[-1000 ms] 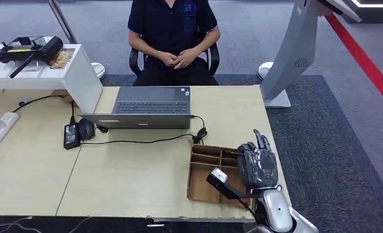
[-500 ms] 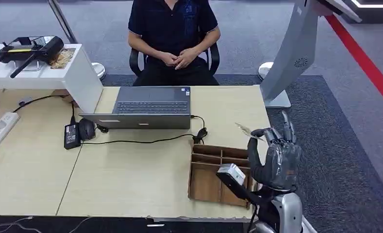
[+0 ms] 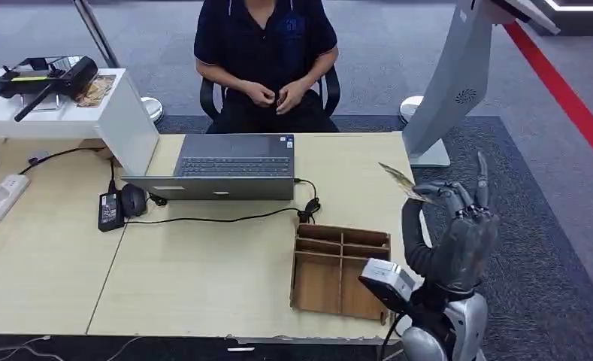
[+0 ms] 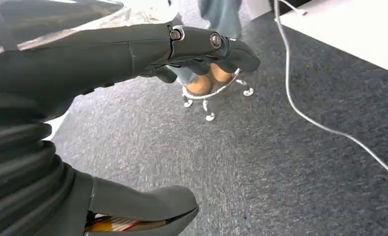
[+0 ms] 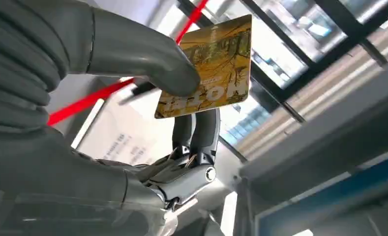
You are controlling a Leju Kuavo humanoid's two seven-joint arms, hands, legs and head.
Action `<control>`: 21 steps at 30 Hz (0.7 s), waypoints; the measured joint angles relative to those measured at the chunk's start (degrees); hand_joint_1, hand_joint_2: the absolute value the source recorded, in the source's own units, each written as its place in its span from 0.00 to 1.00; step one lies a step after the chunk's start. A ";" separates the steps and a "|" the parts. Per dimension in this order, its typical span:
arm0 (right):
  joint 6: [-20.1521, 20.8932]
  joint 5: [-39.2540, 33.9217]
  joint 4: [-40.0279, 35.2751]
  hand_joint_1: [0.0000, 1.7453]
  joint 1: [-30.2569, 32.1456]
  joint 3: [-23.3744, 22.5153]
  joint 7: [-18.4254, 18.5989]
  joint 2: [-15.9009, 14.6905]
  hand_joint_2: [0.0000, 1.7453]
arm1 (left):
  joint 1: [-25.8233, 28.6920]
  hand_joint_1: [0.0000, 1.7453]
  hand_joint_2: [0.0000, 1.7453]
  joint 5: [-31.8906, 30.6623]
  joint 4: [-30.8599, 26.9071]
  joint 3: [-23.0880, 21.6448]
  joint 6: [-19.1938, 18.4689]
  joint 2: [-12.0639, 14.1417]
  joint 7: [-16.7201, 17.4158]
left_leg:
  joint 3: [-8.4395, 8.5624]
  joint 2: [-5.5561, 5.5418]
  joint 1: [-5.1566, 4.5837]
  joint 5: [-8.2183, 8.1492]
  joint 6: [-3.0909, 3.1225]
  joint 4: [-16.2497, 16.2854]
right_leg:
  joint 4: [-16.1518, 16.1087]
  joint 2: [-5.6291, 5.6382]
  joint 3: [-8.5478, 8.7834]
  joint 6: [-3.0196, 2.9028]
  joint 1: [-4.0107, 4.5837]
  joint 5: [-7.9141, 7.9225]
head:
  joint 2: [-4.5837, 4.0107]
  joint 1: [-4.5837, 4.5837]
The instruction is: Pass the card to the sensor for recognition and then transmit it.
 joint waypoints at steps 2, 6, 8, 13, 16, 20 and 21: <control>0.02 -0.96 0.09 1.00 0.08 -2.53 -2.39 2.74 1.00 | 0.09 0.00 1.00 0.00 -0.33 -0.35 0.00 -0.20 0.00 | -0.01 0.01 0.00 0.00 0.00 -0.01 | 0.00 0.01 0.00 0.00 0.01 0.00 | 0.00 0.00; 0.04 -2.30 0.48 1.00 0.38 -6.39 -5.16 6.94 1.00 | 0.11 0.00 1.00 -0.11 -0.90 -1.14 0.00 -0.33 0.00 | -0.02 0.02 -0.02 0.00 0.00 0.00 | 0.00 0.01 0.00 0.00 0.00 0.00 | 0.00 -0.02; 0.07 -2.84 0.77 1.00 0.45 -7.40 -5.93 8.41 1.00 | 0.13 0.00 1.00 -0.28 -1.07 -1.42 0.00 -0.37 0.00 | -0.03 0.01 -0.03 0.00 0.00 0.00 | 0.00 0.01 0.01 0.00 0.00 0.00 | 0.00 0.00; 0.07 -3.39 2.30 1.00 0.40 -8.63 -6.78 11.16 1.00 | 0.12 0.00 1.00 -0.46 -1.22 -2.27 0.00 -0.39 0.17 | -0.04 0.01 -0.03 0.00 0.00 0.00 | 0.00 0.01 0.01 0.00 -0.02 0.00 | 0.00 0.00; 0.13 -4.09 4.68 1.00 -0.34 -8.89 -9.17 13.07 1.00 | 0.11 0.00 1.00 -0.70 -1.22 -2.78 0.00 -0.41 0.17 | -0.04 0.01 -0.02 0.00 0.00 -0.01 | 0.01 0.01 0.01 0.00 -0.01 0.00 | 0.00 0.00; 0.15 -4.46 7.85 1.00 -1.74 -9.11 -12.23 15.10 1.00 | 0.11 0.00 1.00 -0.85 -1.22 -3.61 0.00 -0.41 0.17 | -0.04 0.00 0.00 0.00 -0.01 -0.01 | 0.02 0.00 0.02 0.00 0.01 0.00 | 0.00 -0.02; 0.15 -4.46 8.63 1.00 -1.98 -9.15 -12.59 15.25 1.00 | 0.09 0.00 1.00 -0.98 -1.22 -3.85 0.00 -0.41 0.17 | -0.05 -0.01 0.00 0.00 -0.01 -0.01 | 0.02 0.00 0.03 0.00 0.01 0.00 | 0.00 0.02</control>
